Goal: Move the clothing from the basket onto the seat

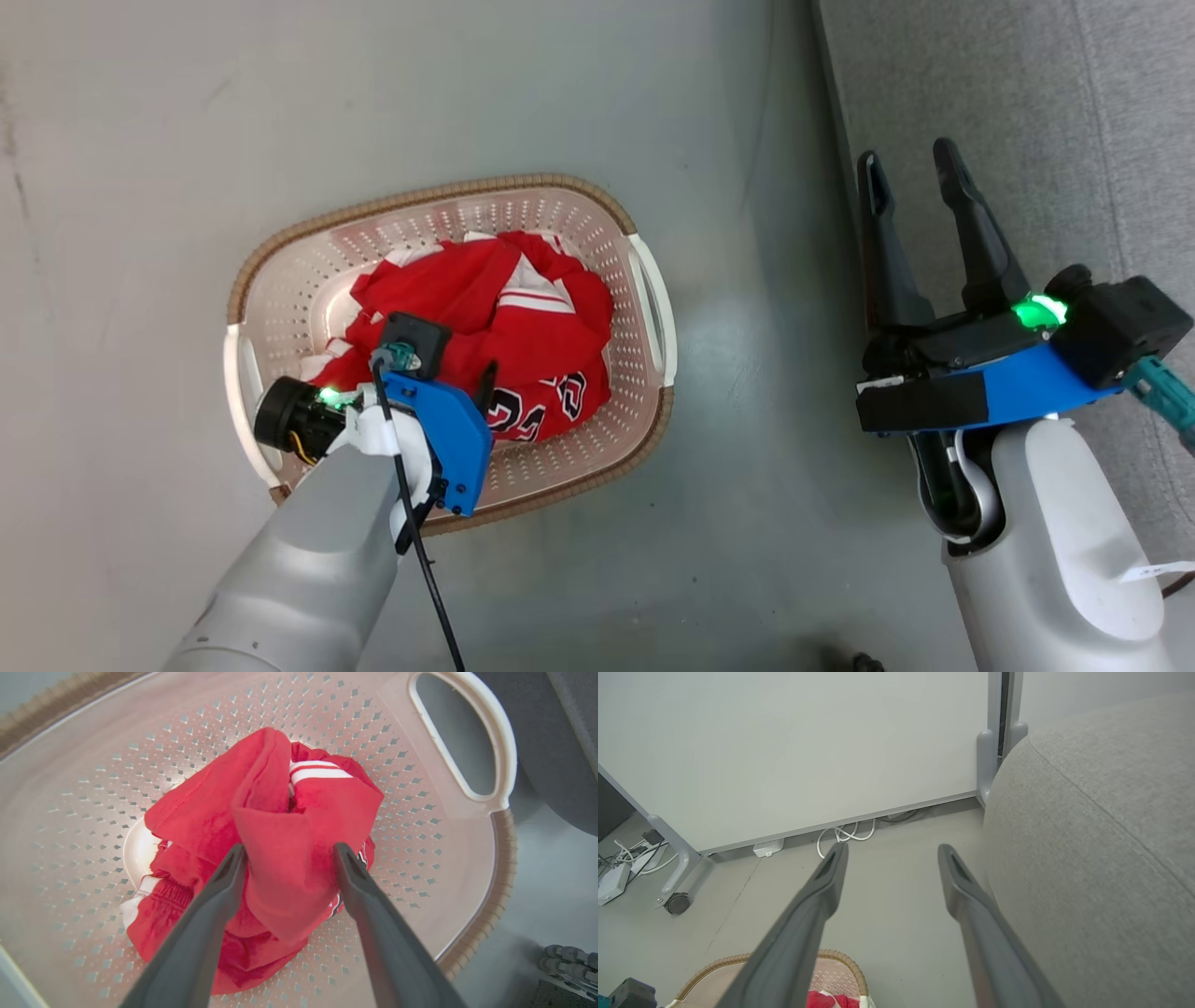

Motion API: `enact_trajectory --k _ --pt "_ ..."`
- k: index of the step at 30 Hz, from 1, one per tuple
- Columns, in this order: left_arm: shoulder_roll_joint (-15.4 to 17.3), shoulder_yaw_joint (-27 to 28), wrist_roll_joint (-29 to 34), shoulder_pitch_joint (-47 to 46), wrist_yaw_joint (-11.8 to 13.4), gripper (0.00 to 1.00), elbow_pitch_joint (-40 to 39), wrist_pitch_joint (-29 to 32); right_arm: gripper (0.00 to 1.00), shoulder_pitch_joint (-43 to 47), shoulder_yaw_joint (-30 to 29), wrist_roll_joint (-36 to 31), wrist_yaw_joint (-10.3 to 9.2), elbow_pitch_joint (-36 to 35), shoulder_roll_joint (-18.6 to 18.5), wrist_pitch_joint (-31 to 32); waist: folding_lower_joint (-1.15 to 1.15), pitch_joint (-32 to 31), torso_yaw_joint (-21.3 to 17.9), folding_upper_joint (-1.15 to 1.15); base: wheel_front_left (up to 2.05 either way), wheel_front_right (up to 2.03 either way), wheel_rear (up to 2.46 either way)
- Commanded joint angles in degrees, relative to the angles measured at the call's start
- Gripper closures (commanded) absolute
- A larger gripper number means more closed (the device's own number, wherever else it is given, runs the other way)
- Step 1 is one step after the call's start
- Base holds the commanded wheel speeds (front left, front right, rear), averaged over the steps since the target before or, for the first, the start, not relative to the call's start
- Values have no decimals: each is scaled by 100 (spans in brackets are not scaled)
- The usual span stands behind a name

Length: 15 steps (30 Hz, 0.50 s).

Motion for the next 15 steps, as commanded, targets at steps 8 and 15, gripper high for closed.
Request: enact_trajectory --k 8,15 --pt "135 -344 -414 -392 -5 0 50 51 0 -254 -11 57 3 -109 -20 -18 -1 510 -66 0 0 0 0" --pt "173 -647 -560 -634 -5 0 91 -4 0 -322 -43 44 3 -151 -20 -18 -1 736 -88 0 0 0 0"
